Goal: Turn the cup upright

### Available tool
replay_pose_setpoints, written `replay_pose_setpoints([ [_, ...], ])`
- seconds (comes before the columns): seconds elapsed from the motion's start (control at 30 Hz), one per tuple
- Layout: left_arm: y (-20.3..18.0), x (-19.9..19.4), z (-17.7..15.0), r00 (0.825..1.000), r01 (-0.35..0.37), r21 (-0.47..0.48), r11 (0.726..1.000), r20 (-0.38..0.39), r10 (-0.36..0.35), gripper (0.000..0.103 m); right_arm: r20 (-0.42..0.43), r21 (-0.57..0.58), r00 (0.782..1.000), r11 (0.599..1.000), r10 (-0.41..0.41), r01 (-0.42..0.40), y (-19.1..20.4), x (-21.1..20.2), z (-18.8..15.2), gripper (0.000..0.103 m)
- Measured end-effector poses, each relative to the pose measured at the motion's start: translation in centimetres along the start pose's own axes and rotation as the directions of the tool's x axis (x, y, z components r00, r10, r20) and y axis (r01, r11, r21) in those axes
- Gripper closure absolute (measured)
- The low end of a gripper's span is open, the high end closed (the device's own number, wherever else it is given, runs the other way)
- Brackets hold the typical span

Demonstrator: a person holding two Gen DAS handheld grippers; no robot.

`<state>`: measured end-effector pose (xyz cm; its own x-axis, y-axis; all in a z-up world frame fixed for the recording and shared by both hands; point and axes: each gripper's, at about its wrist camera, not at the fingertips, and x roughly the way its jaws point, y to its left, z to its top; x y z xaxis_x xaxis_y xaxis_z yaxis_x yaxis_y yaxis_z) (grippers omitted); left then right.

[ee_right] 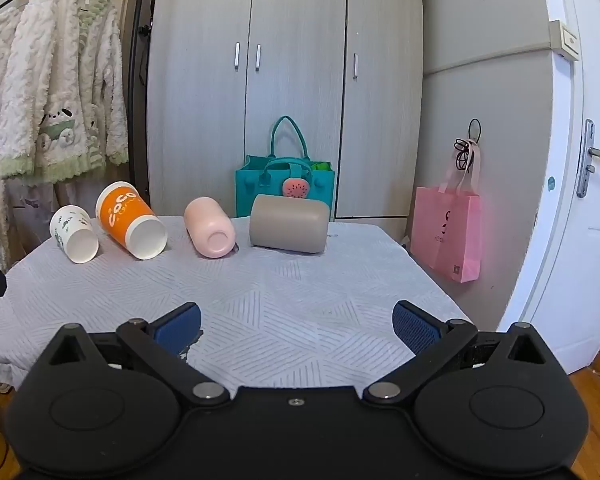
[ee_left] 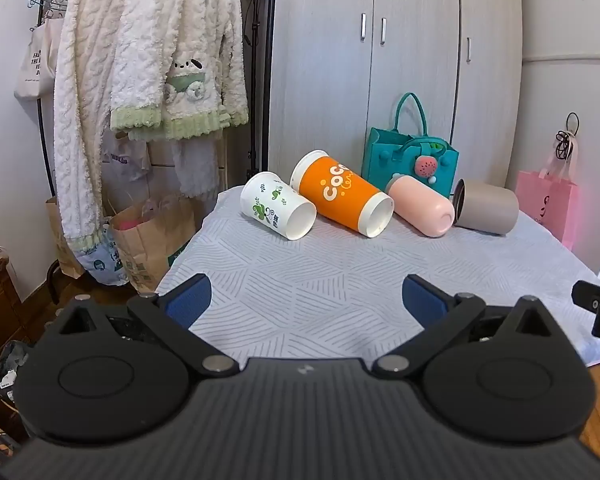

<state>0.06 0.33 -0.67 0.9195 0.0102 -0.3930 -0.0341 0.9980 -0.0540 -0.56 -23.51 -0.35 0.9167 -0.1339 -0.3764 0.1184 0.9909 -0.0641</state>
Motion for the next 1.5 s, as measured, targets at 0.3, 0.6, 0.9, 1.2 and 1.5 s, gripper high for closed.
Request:
replay_pose_setpoints([
  [0.3, 0.03, -0.03, -0.08, 1.0, -0.001, -0.002, 1.0, 0.0, 0.001, 0.0, -0.006, 0.003, 1.0, 1.0, -0.014, 0.014, -0.24, 0.36, -0.17, 0.0],
  [0.6, 0.45, 0.21, -0.45, 1.0, -0.012, -0.008, 1.0, -0.007, 0.012, 0.0, 0.02, 0.004, 1.0, 1.0, -0.019, 0.019, -0.2, 0.66, -0.22, 0.0],
  [0.9, 0.28, 0.16, -0.41, 1.0, -0.01, -0.004, 1.0, -0.009, 0.01, 0.0, 0.003, 0.005, 1.0, 1.0, -0.018, 0.018, -0.17, 0.68, -0.24, 0.0],
  [1.2, 0.24, -0.06, -0.35, 1.0, -0.002, -0.002, 1.0, -0.02, 0.002, 0.0, 0.005, 0.008, 1.0, 1.0, -0.015, 0.015, -0.34, 0.74, -0.33, 0.0],
  [1.5, 0.1, 0.14, -0.39, 1.0, -0.004, -0.004, 1.0, -0.031, 0.003, 0.0, -0.012, 0.011, 1.0, 1.0, -0.011, 0.011, -0.45, 0.99, -0.46, 0.0],
])
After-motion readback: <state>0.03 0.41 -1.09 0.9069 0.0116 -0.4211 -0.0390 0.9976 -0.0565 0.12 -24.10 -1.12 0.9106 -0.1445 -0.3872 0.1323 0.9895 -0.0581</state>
